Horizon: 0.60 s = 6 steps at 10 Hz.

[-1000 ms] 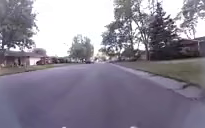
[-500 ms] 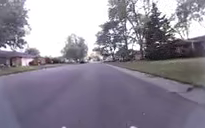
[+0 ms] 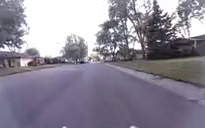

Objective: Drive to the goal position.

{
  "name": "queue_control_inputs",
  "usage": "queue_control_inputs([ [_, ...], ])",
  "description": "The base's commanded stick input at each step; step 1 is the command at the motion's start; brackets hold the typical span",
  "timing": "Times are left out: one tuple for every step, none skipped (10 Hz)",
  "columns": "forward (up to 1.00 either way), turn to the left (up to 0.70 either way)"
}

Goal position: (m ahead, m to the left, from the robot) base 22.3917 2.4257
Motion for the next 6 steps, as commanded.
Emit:
queue_control_inputs([
  [1.00, 0.00],
  [1.00, 0.00],
  [1.00, 0.00],
  [1.00, 0.00],
  [1.00, 0.00],
  [1.00, 0.00],
])
